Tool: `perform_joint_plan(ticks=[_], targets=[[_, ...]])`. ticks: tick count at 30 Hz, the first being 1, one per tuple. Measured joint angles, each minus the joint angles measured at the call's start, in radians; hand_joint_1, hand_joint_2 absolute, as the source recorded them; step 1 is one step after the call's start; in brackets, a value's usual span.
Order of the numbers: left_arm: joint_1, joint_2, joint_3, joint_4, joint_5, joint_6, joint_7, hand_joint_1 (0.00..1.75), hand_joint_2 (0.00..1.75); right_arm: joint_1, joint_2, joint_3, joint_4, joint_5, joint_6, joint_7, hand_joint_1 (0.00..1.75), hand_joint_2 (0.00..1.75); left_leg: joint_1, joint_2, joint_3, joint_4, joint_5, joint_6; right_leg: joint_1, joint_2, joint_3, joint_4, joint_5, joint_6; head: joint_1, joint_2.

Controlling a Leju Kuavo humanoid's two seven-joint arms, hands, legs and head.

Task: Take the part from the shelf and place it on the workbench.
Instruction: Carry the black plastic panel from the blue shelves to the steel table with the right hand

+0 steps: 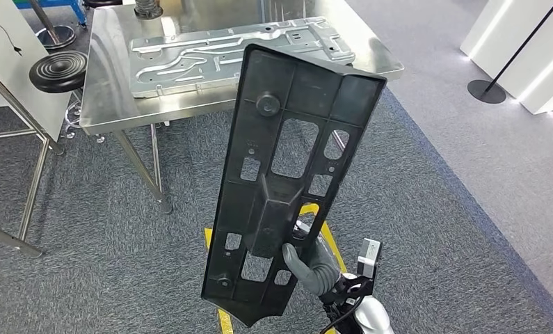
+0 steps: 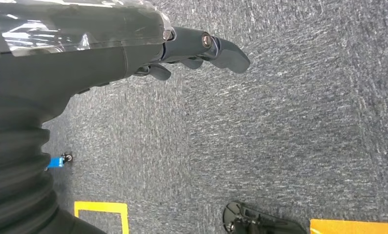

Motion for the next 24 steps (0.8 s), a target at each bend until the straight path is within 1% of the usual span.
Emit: perform_joint_plan(ticks=[1,2,3,4,5,7,8,9,10,11,13,14,15,16,17,18,19,20,21,23,24], targets=[[0.0,0.0,0.0,0.0,-0.001,0.0,-0.002,0.0,1.75,0.0,0.0,0.0,0.0,0.0,0.0,0.0,1.75,1.75,-0.001,-0.002,0.002,0.0,-0.001,0.0,0.0,0.001,0.016,-0.042,0.033,-0.004,0.0,0.0],[-0.001,0.0,0.0,0.0,-0.002,0.0,-0.005,0.0,1.75,0.0,-0.001,0.0,0.0,0.0,0.0,0.0,1.75,1.75,-0.002,-0.004,0.004,0.0,-0.002,-0.001,0.002,0.002,0.049,-0.116,0.075,-0.01,0.0,0.0],[-0.002,-0.001,0.0,0.0,-0.004,0.0,-0.007,0.0,1.75,0.0,-0.001,0.0,0.0,0.0,0.0,0.0,1.75,1.75,-0.003,-0.006,0.006,0.001,-0.004,-0.003,0.005,0.005,0.083,-0.191,0.107,-0.018,0.0,0.0],[-0.002,-0.002,0.0,0.0,-0.005,0.0,-0.01,0.0,1.75,-0.001,-0.001,0.0,-0.001,0.0,0.0,0.0,1.75,1.75,-0.005,-0.007,0.006,0.001,-0.005,-0.006,0.008,0.007,0.109,-0.25,0.128,-0.024,0.0,0.0],[-0.003,-0.002,0.0,0.0,-0.006,0.0,-0.011,0.0,1.75,-0.001,-0.001,0.0,-0.002,0.001,0.0,-0.001,1.75,1.75,-0.005,-0.008,0.005,0.002,-0.006,-0.011,0.011,0.008,0.122,-0.283,0.136,-0.029,0.0,0.0],[-0.004,-0.003,0.0,0.0,-0.008,-0.001,-0.012,0.0,1.75,-0.001,-0.001,0.0,-0.004,0.001,0.001,-0.001,1.75,1.75,-0.004,-0.008,0.005,0.0,-0.006,-0.023,0.015,0.008,0.124,-0.294,0.136,-0.036,0.0,0.0],[-0.004,-0.003,0.0,0.0,-0.008,-0.001,-0.012,0.0,1.75,-0.001,-0.001,0.0,-0.006,0.001,0.001,-0.002,1.75,1.75,-0.003,-0.006,0.005,0.001,-0.008,-0.028,0.013,0.008,0.126,-0.299,0.138,-0.04,0.0,0.0],[-0.005,-0.003,0.0,0.0,-0.008,-0.002,-0.012,0.0,1.75,-0.001,-0.001,0.0,-0.007,0.001,0.001,-0.003,1.75,1.75,-0.003,-0.004,0.002,0.011,-0.017,-0.033,0.011,0.007,0.13,-0.305,0.141,-0.046,0.0,0.0],[-0.006,-0.003,0.0,0.0,-0.008,-0.002,-0.012,0.0,1.75,-0.001,-0.001,0.0,-0.009,0.002,0.001,-0.003,1.75,1.75,-0.003,-0.002,-0.009,0.038,-0.036,-0.037,0.007,0.005,0.134,-0.311,0.144,-0.051,0.0,0.0],[-0.006,-0.003,0.0,0.0,-0.008,-0.001,-0.012,0.0,1.75,0.0,-0.001,0.0,-0.01,0.003,0.001,-0.004,1.75,1.75,-0.001,0.0,-0.029,0.087,-0.064,-0.039,0.006,0.003,0.137,-0.315,0.146,-0.054,0.0,0.0],[-0.005,-0.003,0.0,0.0,-0.006,-0.001,-0.011,0.0,1.75,0.0,-0.001,0.0,-0.01,0.005,0.002,-0.005,1.75,1.75,0.0,0.001,-0.09,0.217,-0.125,-0.045,0.007,0.002,0.137,-0.315,0.145,-0.058,0.0,0.0],[-0.003,-0.003,0.0,0.0,-0.006,-0.001,-0.011,0.0,1.75,0.001,-0.001,0.0,-0.01,0.006,0.002,-0.005,1.75,1.75,0.001,0.001,-0.113,0.264,-0.138,-0.048,0.008,0.001,0.137,-0.314,0.144,-0.058,0.0,0.0],[-0.002,-0.002,0.0,0.0,-0.005,0.0,-0.011,0.0,1.75,0.001,-0.001,0.0,-0.009,0.006,0.002,-0.005,1.75,1.75,0.001,0.001,-0.121,0.277,-0.131,-0.05,0.007,0.001,0.137,-0.312,0.143,-0.058,0.0,0.0],[-0.001,-0.002,0.0,0.0,-0.004,0.0,-0.011,0.0,1.75,0.001,-0.001,0.0,-0.009,0.006,0.003,-0.005,1.75,1.75,0.002,0.001,-0.11,0.249,-0.107,-0.05,0.007,0.001,0.137,-0.31,0.141,-0.056,0.0,0.0],[0.0,-0.001,0.0,0.0,-0.004,0.0,-0.01,0.0,1.75,0.0,-0.001,0.0,-0.008,0.007,0.003,-0.005,1.75,1.75,0.004,0.002,-0.082,0.189,-0.07,-0.05,0.007,0.002,0.138,-0.306,0.139,-0.054,0.0,0.0],[-0.001,-0.001,0.0,0.0,-0.004,0.0,-0.01,0.0,1.75,0.0,-0.001,0.0,-0.008,0.007,0.003,-0.006,1.75,1.75,0.004,0.004,-0.049,0.119,-0.042,-0.049,0.008,0.002,0.137,-0.302,0.136,-0.05,0.0,0.0],[-0.002,-0.001,0.0,0.0,-0.005,0.0,-0.01,0.0,1.75,-0.001,-0.001,0.0,-0.008,0.007,0.003,-0.006,1.75,1.75,0.003,0.005,-0.022,0.061,-0.021,-0.045,0.009,0.002,0.136,-0.297,0.132,-0.046,0.0,0.0],[-0.002,-0.001,0.0,0.0,-0.005,0.0,-0.009,0.0,1.75,-0.002,-0.001,0.0,-0.008,0.007,0.004,-0.006,1.75,1.75,0.001,0.005,-0.005,0.026,-0.012,-0.04,0.01,0.002,0.135,-0.293,0.131,-0.04,0.0,0.0],[-0.002,-0.001,0.0,0.0,-0.006,0.0,-0.009,0.0,1.75,-0.002,0.0,0.0,-0.008,0.007,0.004,-0.007,1.75,1.75,-0.001,0.004,0.0,0.012,-0.013,-0.034,0.012,0.002,0.133,-0.291,0.13,-0.035,0.0,0.0],[0.0,-0.001,0.0,0.0,-0.006,0.0,-0.008,0.0,1.75,-0.003,0.0,0.0,-0.008,0.007,0.005,-0.007,1.75,1.75,-0.002,0.002,-0.002,0.011,-0.008,-0.02,0.011,0.002,0.131,-0.291,0.13,-0.024,0.0,0.0],[0.0,-0.001,0.001,0.0,-0.006,0.0,-0.007,0.0,1.75,-0.003,-0.001,0.0,-0.009,0.007,0.005,-0.007,1.75,1.75,-0.001,0.001,-0.002,0.009,-0.006,-0.014,0.009,0.002,0.129,-0.284,0.125,-0.018,0.0,0.0]])
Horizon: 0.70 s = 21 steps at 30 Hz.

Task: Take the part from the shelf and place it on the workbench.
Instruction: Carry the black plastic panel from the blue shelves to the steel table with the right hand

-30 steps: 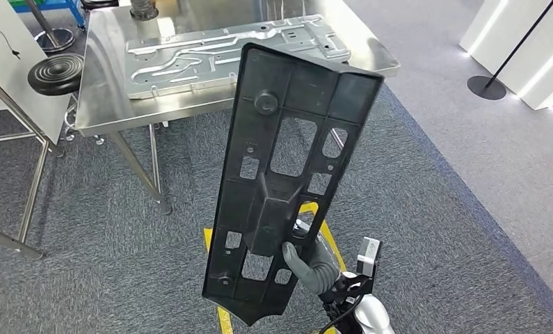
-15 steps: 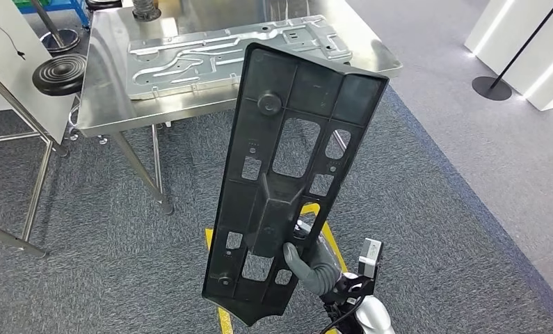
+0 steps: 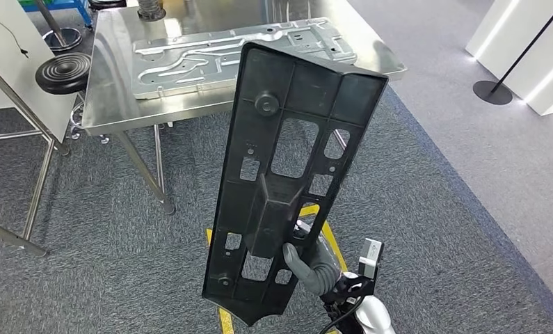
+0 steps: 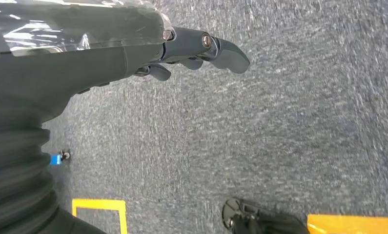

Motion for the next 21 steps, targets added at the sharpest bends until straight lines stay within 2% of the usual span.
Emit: perform_joint_plan(ticks=[2,4,5,6,7,8,9,11,13,16,18,20,21], targets=[[-0.002,0.001,0.0,0.0,-0.001,0.0,0.001,0.0,1.75,-0.001,0.0,0.0,0.0,0.0,0.0,0.0,1.75,1.75,0.003,0.0,0.0,-0.004,0.004,0.01,-0.002,0.001,-0.026,0.061,-0.04,0.01,0.0,0.0],[-0.003,0.001,0.0,0.0,-0.002,-0.002,0.001,0.0,1.75,0.0,0.0,0.0,0.0,0.0,0.0,0.0,1.75,1.75,0.002,0.0,-0.002,-0.004,0.005,0.014,-0.004,0.002,-0.088,0.195,-0.106,0.016,0.0,0.0],[-0.003,0.001,0.0,0.0,-0.002,-0.004,0.0,0.0,1.75,0.001,0.0,0.0,0.0,0.0,0.0,0.0,1.75,1.75,0.001,0.0,-0.003,-0.004,0.005,0.015,-0.004,0.002,-0.118,0.256,-0.127,0.017,0.0,0.0],[-0.003,0.001,0.0,0.0,-0.002,-0.006,-0.001,0.0,1.75,0.002,0.0,0.0,0.0,0.0,0.0,0.0,1.75,1.75,0.0,0.0,-0.003,-0.003,0.005,0.016,-0.004,0.002,-0.135,0.288,-0.129,0.016,0.0,0.0],[-0.003,0.001,0.0,0.0,-0.003,-0.009,-0.002,0.0,1.75,0.002,0.0,0.0,0.0,0.0,0.0,0.0,1.75,1.75,-0.002,-0.001,-0.002,-0.003,0.004,0.016,-0.004,0.002,-0.131,0.277,-0.111,0.013,0.0,0.0],[-0.003,0.001,0.0,0.0,-0.003,-0.01,-0.004,0.0,1.75,0.003,0.0,0.0,0.0,0.0,0.0,0.0,1.75,1.75,-0.003,-0.002,0.0,-0.003,0.004,0.016,-0.003,0.003,-0.109,0.227,-0.077,0.008,0.0,0.0],[-0.004,0.001,0.0,0.0,-0.003,-0.012,-0.005,0.0,1.75,0.002,0.0,0.0,0.0,0.0,0.0,0.0,1.75,1.75,-0.003,-0.003,0.002,-0.003,0.003,0.015,-0.001,0.003,-0.074,0.154,-0.039,0.0,0.0,0.0],[-0.005,-0.001,0.0,0.0,-0.004,-0.013,-0.006,0.0,1.75,0.002,-0.001,0.0,-0.002,0.001,0.0,0.0,1.75,1.75,-0.007,-0.004,0.003,-0.003,0.0,0.01,0.007,0.003,-0.018,0.032,0.003,-0.013,0.0,0.0],[-0.003,-0.002,0.0,0.0,-0.003,-0.015,-0.004,0.0,1.75,0.003,-0.001,0.0,-0.004,0.001,0.0,0.0,1.75,1.75,-0.008,-0.003,0.001,-0.003,-0.002,0.001,0.013,0.003,-0.005,-0.002,0.004,-0.021,0.0,0.0],[-0.001,-0.002,0.0,0.0,0.002,-0.015,-0.004,0.0,1.75,0.005,-0.001,0.0,-0.006,0.002,0.001,0.0,1.75,1.75,-0.008,0.0,0.0,0.012,-0.016,-0.015,0.006,0.004,0.003,-0.016,0.009,-0.033,0.0,0.0],[-0.001,-0.003,0.0,0.0,0.008,-0.015,-0.005,0.0,1.75,0.006,0.0,0.001,-0.005,0.007,0.004,0.002,1.75,1.75,-0.005,0.0,-0.037,0.097,-0.065,-0.023,0.002,0.001,0.011,-0.025,0.01,-0.041,0.0,0.0],[0.003,-0.004,0.002,0.0,0.014,-0.015,0.0,0.0,1.75,0.007,0.0,0.005,0.0,0.013,0.009,0.005,1.75,1.75,-0.003,0.001,-0.103,0.229,-0.122,-0.029,0.002,0.0,0.013,-0.024,0.007,-0.046,-0.001,0.0],[0.005,-0.004,0.003,0.0,0.016,-0.015,0.004,0.0,1.75,0.008,0.0,0.008,0.004,0.014,0.011,0.006,1.75,1.75,-0.002,0.001,-0.127,0.271,-0.13,-0.032,0.003,0.0,0.014,-0.023,0.005,-0.046,-0.001,0.0]])
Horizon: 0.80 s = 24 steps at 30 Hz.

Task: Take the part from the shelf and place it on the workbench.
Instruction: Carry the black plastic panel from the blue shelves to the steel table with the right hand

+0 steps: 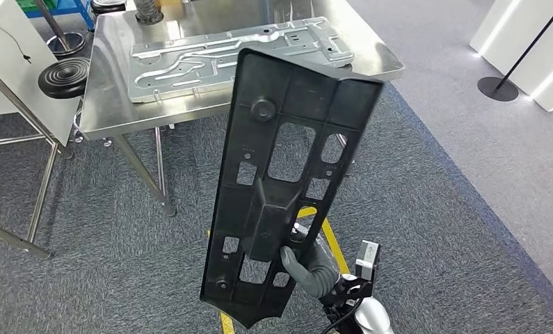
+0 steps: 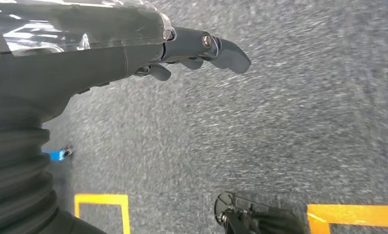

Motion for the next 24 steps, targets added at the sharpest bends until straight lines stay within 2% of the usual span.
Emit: perform_joint_plan(ticks=[1,2,3,5,7,10,11,12,14,15,16,17,19,20,21,23,24], targets=[[0.002,0.0,0.001,0.0,0.001,0.0,0.005,0.0,1.75,0.0,0.0,0.002,0.004,0.0,0.001,0.0,1.75,1.75,0.0,0.0,-0.006,0.005,0.012,-0.002,0.0,0.001,0.002,0.002,-0.003,0.001,0.0,0.0],[0.003,0.0,0.002,0.0,0.001,0.0,0.009,0.0,1.75,0.001,0.0,0.005,0.007,0.0,0.002,0.0,1.75,1.75,0.0,0.0,0.007,-0.031,0.043,-0.002,-0.001,0.001,0.005,0.004,-0.006,0.003,0.0,0.0],[0.004,0.0,0.002,0.0,-0.001,0.0,0.012,0.0,1.75,0.001,0.0,0.008,0.009,0.0,0.002,-0.001,1.75,1.75,0.001,0.001,0.037,-0.097,0.084,-0.001,-0.001,0.002,0.008,0.006,-0.01,0.006,0.0,0.0],[0.003,0.0,0.002,0.0,-0.006,-0.001,0.013,0.0,1.75,0.002,0.0,0.013,0.009,0.0,0.0,-0.005,1.75,1.75,-0.002,0.003,0.095,-0.222,0.133,0.006,0.002,0.002,0.013,0.013,-0.02,0.014,0.0,0.0],[0.004,0.0,0.001,0.0,-0.014,-0.003,0.012,0.0,1.75,0.01,0.0,0.015,0.001,0.001,-0.004,-0.008,1.75,1.75,-0.005,0.003,0.114,-0.263,0.134,0.018,0.006,0.002,0.012,0.015,-0.025,0.024,0.0,0.0],[0.009,0.0,0.0,0.0,-0.026,-0.008,-0.002,0.0,1.75,0.032,0.0,0.015,-0.024,0.002,-0.013,-0.007,1.75,1.75,-0.003,0.002,0.118,-0.27,0.133,0.036,0.004,0.002,0.01,0.027,-0.037,0.039,0.0,0.0],[0.009,0.001,-0.002,0.0,-0.03,-0.009,-0.008,0.0,1.75,0.04,0.0,0.015,-0.034,0.002,-0.016,-0.007,1.75,1.75,-0.001,0.002,0.122,-0.273,0.132,0.042,0.002,0.002,-0.001,0.055,-0.053,0.045,0.0,0.0],[0.008,0.001,-0.004,0.0,-0.035,-0.01,-0.014,0.0,1.75,0.048,0.0,0.015,-0.043,0.003,-0.018,-0.006,1.75,1.75,0.0,0.002,0.125,-0.275,0.131,0.047,0.0,0.003,-0.026,0.107,-0.079,0.05,0.0,0.0],[0.006,0.003,-0.007,0.0,-0.042,-0.014,-0.02,0.0,1.75,0.066,-0.001,0.014,-0.055,0.005,-0.021,-0.006,1.75,1.75,-0.001,0.002,0.129,-0.274,0.126,0.053,-0.003,0.004,-0.105,0.25,-0.135,0.057,0.0,0.0],[0.007,0.003,-0.008,0.0,-0.045,-0.016,-0.022,0.0,1.75,0.076,-0.002,0.013,-0.059,0.005,-0.022,-0.006,1.75,1.75,-0.002,0.001,0.132,-0.274,0.123,0.054,-0.005,0.004,-0.139,0.304,-0.146,0.058,0.0,0.0],[0.007,0.003,-0.009,0.0,-0.047,-0.017,-0.022,0.0,1.75,0.085,-0.002,0.013,-0.063,0.005,-0.023,-0.006,1.75,1.75,-0.002,0.0,0.136,-0.274,0.12,0.054,-0.005,0.004,-0.156,0.32,-0.136,0.058,0.0,0.0],[0.007,0.003,-0.01,0.0,-0.049,-0.018,-0.023,0.0,1.75,0.091,-0.003,0.012,-0.066,0.005,-0.023,-0.006,1.75,1.75,-0.002,-0.001,0.142,-0.274,0.116,0.053,-0.005,0.004,-0.151,0.294,-0.105,0.055,0.0,0.0],[0.007,0.003,-0.014,0.0,-0.051,-0.019,-0.022,0.0,1.75,0.098,-0.004,0.012,-0.076,0.005,-0.023,-0.006,1.75,1.75,-0.002,-0.003,0.155,-0.274,0.106,0.049,-0.001,0.005,-0.097,0.155,-0.02,0.043,0.0,0.0],[0.006,0.003,-0.015,0.0,-0.052,-0.019,-0.021,0.0,1.75,0.099,-0.005,0.012,-0.081,0.005,-0.023,-0.006,1.75,1.75,-0.004,-0.004,0.159,-0.274,0.101,0.046,0.003,0.005,-0.07,0.09,0.008,0.036,0.0,0.0],[0.005,0.003,-0.016,0.0,-0.052,-0.019,-0.019,0.0,1.75,0.1,-0.005,0.012,-0.086,0.005,-0.023,-0.007,1.75,1.75,-0.004,-0.004,0.161,-0.274,0.097,0.041,0.006,0.006,-0.052,0.047,0.023,0.03,0.0,0.0],[0.004,0.003,-0.017,0.0,-0.052,-0.02,-0.012,0.0,1.75,0.102,-0.005,0.011,-0.093,0.005,-0.023,-0.007,1.75,1.75,-0.005,-0.002,0.163,-0.277,0.092,0.031,0.012,0.007,-0.046,0.028,0.019,0.022,0.0,0.0],[0.004,0.003,-0.017,0.0,-0.052,-0.02,-0.009,0.0,1.75,0.103,-0.005,0.011,-0.098,0.005,-0.023,-0.007,1.75,1.75,-0.005,-0.001,0.166,-0.279,0.089,0.025,0.009,0.007,-0.043,0.024,0.018,0.018,0.0,0.0]])
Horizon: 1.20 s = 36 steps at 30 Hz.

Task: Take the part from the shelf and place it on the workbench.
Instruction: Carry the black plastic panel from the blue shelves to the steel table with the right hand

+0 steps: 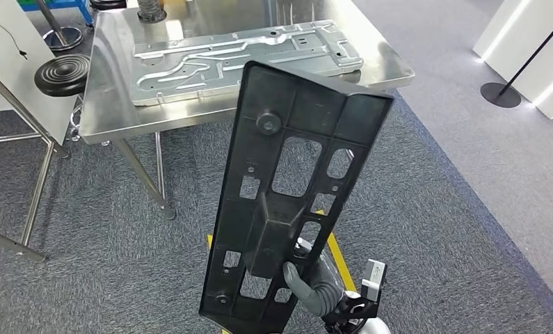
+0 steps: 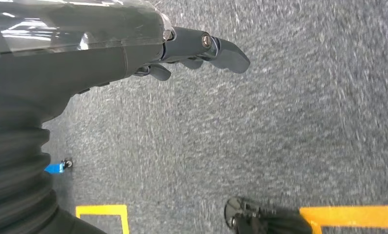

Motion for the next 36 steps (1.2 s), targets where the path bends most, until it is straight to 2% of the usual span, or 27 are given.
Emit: perform_joint_plan(ticks=[2,3,5,6,7,8,9,10,11,12,13,16,18,19,21,22,23,24,25,26,27,28,30,32,33,34,36], targets=[[-0.002,0.001,0.0,0.0,0.001,0.001,0.003,0.0,1.75,0.0,0.001,0.0,-0.008,0.001,0.0,0.0,1.75,1.75,0.0,0.002,-0.001,0.022,-0.018,-0.01,-0.007,0.0,0.017,-0.016,-0.001,-0.008,0.0,0.0],[-0.003,0.001,0.0,0.0,0.003,0.001,0.004,0.0,1.75,-0.001,0.002,0.0,-0.01,0.002,0.001,0.001,1.75,1.75,0.0,0.002,-0.018,0.064,-0.04,-0.014,-0.01,-0.001,0.026,-0.023,-0.002,-0.012,0.0,0.0],[-0.002,0.002,0.0,0.0,0.007,0.002,0.003,0.0,1.75,-0.002,0.003,0.0,-0.011,0.007,0.002,0.004,1.75,1.75,0.003,0.002,-0.088,0.197,-0.094,-0.02,-0.01,-0.003,0.037,-0.025,-0.009,-0.017,0.0,0.0],[-0.001,0.002,0.0,0.0,0.009,0.002,0.002,0.0,1.75,-0.002,0.004,0.0,-0.011,0.009,0.003,0.006,1.75,1.75,0.004,0.003,-0.125,0.257,-0.11,-0.023,-0.01,-0.003,0.04,-0.024,-0.013,-0.018,0.0,0.0],[0.001,0.003,0.0,0.0,0.012,0.002,-0.001,0.0,1.75,-0.002,0.004,0.0,-0.011,0.011,0.003,0.007,1.75,1.75,0.005,0.003,-0.148,0.284,-0.104,-0.025,-0.01,-0.002,0.044,-0.023,-0.017,-0.018,0.0,0.0],[0.002,0.003,0.0,0.0,0.014,0.002,-0.003,0.0,1.75,-0.002,0.004,0.0,-0.011,0.011,0.004,0.008,1.75,1.75,0.005,0.003,-0.151,0.27,-0.077,-0.026,-0.01,-0.001,0.049,-0.021,-0.022,-0.017,0.0,0.0],[0.002,0.004,0.0,0.0,0.015,0.002,-0.004,0.0,1.75,-0.002,0.004,0.0,-0.011,0.012,0.004,0.009,1.75,1.75,0.006,0.003,-0.135,0.217,-0.034,-0.026,-0.011,-0.001,0.056,-0.019,-0.029,-0.015,0.0,0.0],[0.002,0.004,0.0,0.0,0.015,0.002,-0.006,0.0,1.75,-0.003,0.004,0.0,-0.011,0.012,0.005,0.01,1.75,1.75,0.006,0.004,-0.107,0.145,0.009,-0.024,-0.011,0.0,0.062,-0.017,-0.036,-0.012,0.0,0.0],[0.002,0.004,0.0,0.0,0.016,0.002,-0.006,0.0,1.75,-0.003,0.004,0.0,-0.011,0.012,0.005,0.01,1.75,1.75,0.005,0.006,-0.081,0.079,0.039,-0.02,-0.009,0.0,0.067,-0.014,-0.042,-0.007,0.0,0.0],[0.001,0.004,0.0,0.0,0.017,0.002,-0.007,0.0,1.75,-0.004,0.004,0.0,-0.011,0.012,0.005,0.01,1.75,1.75,0.003,0.006,-0.063,0.036,0.054,-0.014,-0.007,0.0,0.069,-0.011,-0.047,-0.002,0.0,0.0],[0.001,0.004,0.0,0.0,0.017,0.002,-0.007,0.0,1.75,-0.005,0.004,0.0,-0.011,0.012,0.005,0.01,1.75,1.75,0.002,0.006,-0.056,0.016,0.055,-0.008,-0.006,0.0,0.069,-0.01,-0.05,0.003,0.0,0.0],[0.002,0.002,0.001,0.0,0.018,0.002,-0.009,0.0,1.75,-0.008,0.004,0.0,-0.011,0.013,0.006,0.011,1.75,1.75,0.002,0.004,-0.053,0.01,0.053,0.009,-0.005,0.0,0.07,-0.009,-0.056,0.018,0.0,0.0],[0.002,0.002,0.001,0.0,0.018,0.002,-0.015,0.0,1.75,-0.012,0.004,0.0,-0.011,0.012,0.006,0.01,1.75,1.75,0.007,0.004,-0.045,0.003,0.053,0.019,-0.007,0.0,0.05,0.041,-0.085,0.028,0.0,0.0],[0.001,0.002,0.001,0.0,0.017,0.002,-0.018,0.0,1.75,-0.013,0.004,0.0,-0.011,0.012,0.006,0.01,1.75,1.75,0.007,0.004,-0.042,0.002,0.051,0.023,-0.01,0.0,0.02,0.101,-0.113,0.032,0.0,0.0],[-0.001,0.002,0.001,0.0,0.016,0.002,-0.022,0.0,1.75,-0.014,0.003,0.0,-0.011,0.012,0.006,0.01,1.75,1.75,0.006,0.003,-0.038,0.002,0.046,0.028,-0.013,0.0,-0.065,0.247,-0.164,0.039,0.0,0.0],[0.0,0.002,0.001,0.0,0.015,0.002,-0.022,0.0,1.75,-0.013,0.003,0.0,-0.011,0.011,0.006,0.01,1.75,1.75,0.006,0.003,-0.035,0.002,0.042,0.028,-0.014,0.0,-0.098,0.293,-0.168,0.04,0.0,0.0],[0.0,0.002,0.001,0.0,0.015,0.002,-0.021,0.0,1.75,-0.013,0.003,0.0,-0.011,0.011,0.006,0.01,1.75,1.75,0.006,0.002,-0.031,0.002,0.038,0.028,-0.014,0.0,-0.11,0.295,-0.148,0.039,0.0,0.0],[0.0,0.002,0.001,0.0,0.015,0.002,-0.02,0.0,1.75,-0.014,0.003,0.0,-0.011,0.011,0.006,0.01,1.75,1.75,0.006,0.0,-0.024,0.002,0.034,0.027,-0.014,0.0,-0.098,0.251,-0.11,0.036,0.0,0.0],[0.0,0.002,0.002,0.0,0.015,0.002,-0.018,0.0,1.75,-0.014,0.003,0.0,-0.011,0.011,0.006,0.011,1.75,1.75,0.005,-0.001,-0.017,0.002,0.029,0.025,-0.013,0.0,-0.071,0.179,-0.061,0.032,0.0,0.0],[0.0,0.002,0.002,0.0,0.016,0.002,-0.017,0.0,1.75,-0.015,0.003,0.0,-0.011,0.011,0.006,0.012,1.75,1.75,0.004,-0.002,-0.01,0.002,0.024,0.022,-0.011,0.0,-0.04,0.105,-0.025,0.025,0.0,0.0],[0.0,0.002,0.002,0.0,0.017,0.002,-0.016,0.0,1.75,-0.015,0.004,0.0,-0.011,0.011,0.006,0.013,1.75,1.75,0.002,-0.003,-0.006,0.003,0.018,0.017,-0.008,0.0,-0.016,0.046,-0.001,0.019,0.0,0.0],[-0.001,0.002,0.002,0.0,0.017,0.002,-0.015,0.0,1.75,-0.016,0.004,0.0,-0.011,0.011,0.006,0.014,1.75,1.75,0.001,-0.003,-0.004,0.003,0.014,0.012,-0.005,0.0,-0.004,0.013,0.007,0.014,0.0,0.0],[-0.001,0.002,0.002,0.0,0.019,0.002,-0.011,0.0,1.75,-0.017,0.004,0.0,-0.011,0.011,0.006,0.016,1.75,1.75,0.001,-0.002,-0.002,0.0,0.008,0.001,-0.001,0.001,0.0,0.001,0.002,0.005,0.0,0.0],[-0.003,0.003,0.002,0.0,0.02,0.002,-0.008,0.0,1.75,-0.019,0.004,0.0,-0.011,0.011,0.007,0.016,1.75,1.75,0.002,0.001,-0.001,0.009,-0.002,-0.009,-0.006,0.001,0.01,-0.009,0.001,-0.005,0.0,0.0],[-0.004,0.003,0.002,0.0,0.021,0.002,-0.007,0.0,1.75,-0.022,0.004,0.0,-0.011,0.01,0.007,0.016,1.75,1.75,0.002,0.002,-0.01,0.036,-0.017,-0.013,-0.009,0.001,0.018,-0.015,0.0,-0.01,0.0,0.0],[-0.004,0.003,0.002,0.0,0.022,0.001,-0.006,0.0,1.75,-0.024,0.004,0.0,-0.01,0.01,0.007,0.016,1.75,1.75,0.004,0.003,-0.032,0.084,-0.042,-0.016,-0.011,0.0,0.026,-0.019,-0.002,-0.015,0.0,0.0],[-0.002,0.002,0.002,0.0,0.024,0.002,-0.007,0.0,1.75,-0.027,0.004,0.001,-0.006,0.01,0.008,0.016,1.75,1.75,0.005,0.003,-0.107,0.221,-0.099,-0.021,-0.01,-0.002,0.035,-0.02,-0.012,-0.021,0.0,0.0]])
